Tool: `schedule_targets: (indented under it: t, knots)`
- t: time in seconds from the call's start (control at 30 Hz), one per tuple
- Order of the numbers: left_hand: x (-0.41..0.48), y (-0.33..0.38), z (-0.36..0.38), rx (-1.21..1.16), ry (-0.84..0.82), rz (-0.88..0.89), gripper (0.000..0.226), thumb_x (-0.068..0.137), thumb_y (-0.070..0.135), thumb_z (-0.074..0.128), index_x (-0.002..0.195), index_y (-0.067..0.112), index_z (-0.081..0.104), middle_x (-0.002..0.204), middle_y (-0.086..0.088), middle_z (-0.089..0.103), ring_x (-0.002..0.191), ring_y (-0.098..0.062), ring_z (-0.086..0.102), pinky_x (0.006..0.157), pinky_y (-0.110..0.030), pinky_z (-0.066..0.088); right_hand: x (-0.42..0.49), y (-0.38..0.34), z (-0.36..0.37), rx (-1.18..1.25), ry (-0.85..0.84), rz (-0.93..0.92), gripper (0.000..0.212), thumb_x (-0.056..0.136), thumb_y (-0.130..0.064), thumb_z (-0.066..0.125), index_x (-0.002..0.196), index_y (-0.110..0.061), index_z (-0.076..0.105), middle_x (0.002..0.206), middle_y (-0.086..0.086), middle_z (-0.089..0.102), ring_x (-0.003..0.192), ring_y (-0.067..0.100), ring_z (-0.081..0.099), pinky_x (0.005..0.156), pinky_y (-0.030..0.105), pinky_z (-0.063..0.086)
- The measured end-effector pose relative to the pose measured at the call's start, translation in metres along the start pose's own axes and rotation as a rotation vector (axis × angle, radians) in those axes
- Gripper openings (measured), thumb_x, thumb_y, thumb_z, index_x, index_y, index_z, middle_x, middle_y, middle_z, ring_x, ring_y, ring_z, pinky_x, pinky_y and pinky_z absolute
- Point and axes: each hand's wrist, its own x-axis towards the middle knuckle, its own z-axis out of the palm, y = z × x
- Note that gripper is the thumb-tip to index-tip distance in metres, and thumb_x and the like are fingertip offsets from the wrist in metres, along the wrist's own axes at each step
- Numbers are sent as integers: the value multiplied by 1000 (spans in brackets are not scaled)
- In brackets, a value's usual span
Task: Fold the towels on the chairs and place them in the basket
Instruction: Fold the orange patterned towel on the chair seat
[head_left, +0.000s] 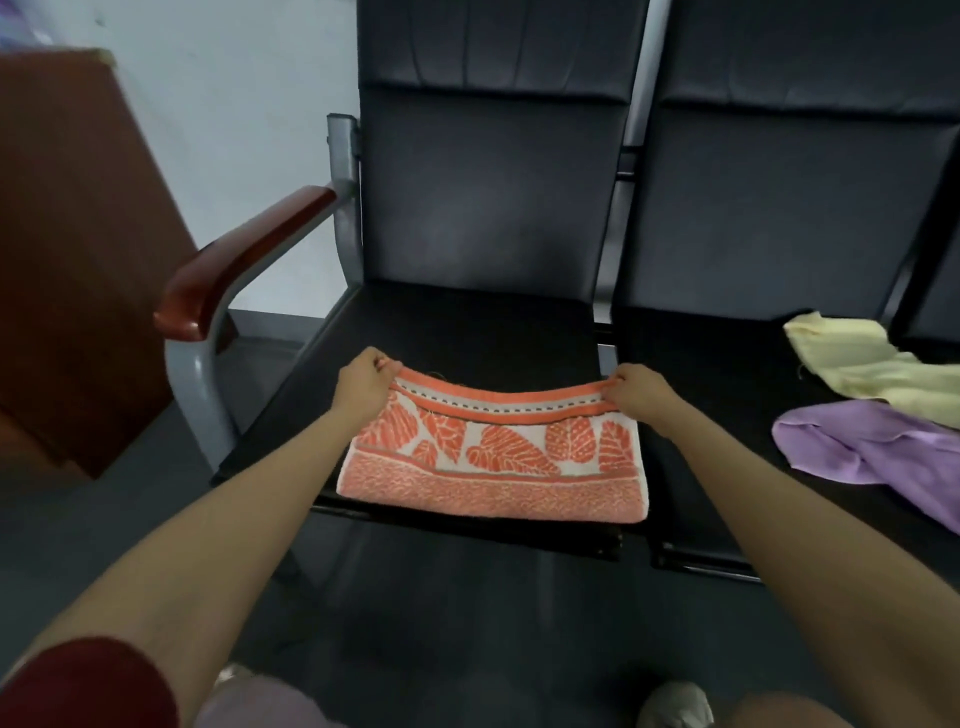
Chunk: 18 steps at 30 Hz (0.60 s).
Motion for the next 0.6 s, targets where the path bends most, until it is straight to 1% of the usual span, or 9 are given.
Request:
schedule_targets:
  t: [0.07, 0.13, 0.2, 0.23, 0.3, 0.37, 0.47, 0.53, 0.6]
  knots:
    - [7, -9, 13, 80, -6, -26, 20, 98, 29, 48, 102, 10, 52, 100, -15, 63, 81, -26, 62, 73, -41, 53, 7, 6, 12, -61, 7, 5, 18, 94, -17, 47, 104, -7, 57, 104, 15, 63, 91, 27, 62, 83, 41, 54]
    - [7, -15, 24, 224, 52, -17, 27, 98, 30, 48, 117, 12, 48, 119, -15, 56, 103, -29, 57, 89, -47, 49, 8, 11, 23, -192, 62, -23, 24, 94, -17, 46, 117, -10, 51, 118, 14, 54, 104, 29, 54, 88, 42, 49]
    - [-4, -15, 36, 448, 152, 112, 40, 97, 29, 48, 131, 10, 42, 136, -13, 43, 125, -29, 39, 104, -44, 35, 4, 12, 37, -364, 148, -88, 37, 93, -16, 47, 130, -11, 42, 129, 14, 43, 116, 31, 42, 93, 41, 42]
    - [-12, -11, 43, 507, 178, 212, 41, 98, 27, 47, 134, 8, 41, 139, -12, 40, 129, -28, 33, 107, -42, 31, -2, 9, 45, -431, 194, -134, 40, 93, -16, 47, 132, -11, 41, 131, 13, 41, 119, 31, 39, 94, 40, 40]
    - [-34, 1, 60, 575, 131, 391, 38, 99, 21, 43, 134, 7, 42, 138, -10, 41, 129, -25, 33, 108, -37, 27, -15, -4, 63, -442, 251, -248, 37, 93, -13, 46, 129, -12, 45, 131, 11, 43, 119, 29, 40, 95, 37, 38]
    - [-54, 9, 79, 594, 16, 481, 37, 101, 22, 35, 135, 8, 43, 138, -6, 44, 129, -21, 34, 110, -34, 26, -26, -20, 83, -319, 246, -364, 32, 93, -12, 45, 125, -11, 51, 130, 8, 47, 120, 25, 41, 98, 34, 38]
    - [-68, 5, 99, 635, -208, 379, 50, 104, 36, 18, 148, 15, 27, 154, -2, 27, 143, -19, 18, 117, -39, 13, -37, -29, 114, -178, 167, -479, 37, 99, -21, 40, 134, -12, 47, 140, 6, 44, 132, 22, 36, 110, 34, 31]
    - [-68, -8, 97, 738, -261, 299, 55, 102, 45, 9, 152, 22, 10, 160, 3, 7, 147, -17, 1, 119, -41, -1, -40, -17, 127, -303, 60, -463, 48, 103, -35, 26, 148, -19, 29, 156, 3, 24, 145, 20, 16, 119, 36, 13]
    - [-64, -19, 84, 750, -248, 228, 58, 100, 49, 6, 153, 25, 2, 160, 4, -4, 147, -17, -8, 118, -41, -8, -39, -2, 126, -448, 4, -427, 57, 101, -50, 14, 153, -27, 11, 160, -4, 5, 148, 15, -1, 120, 37, -1]
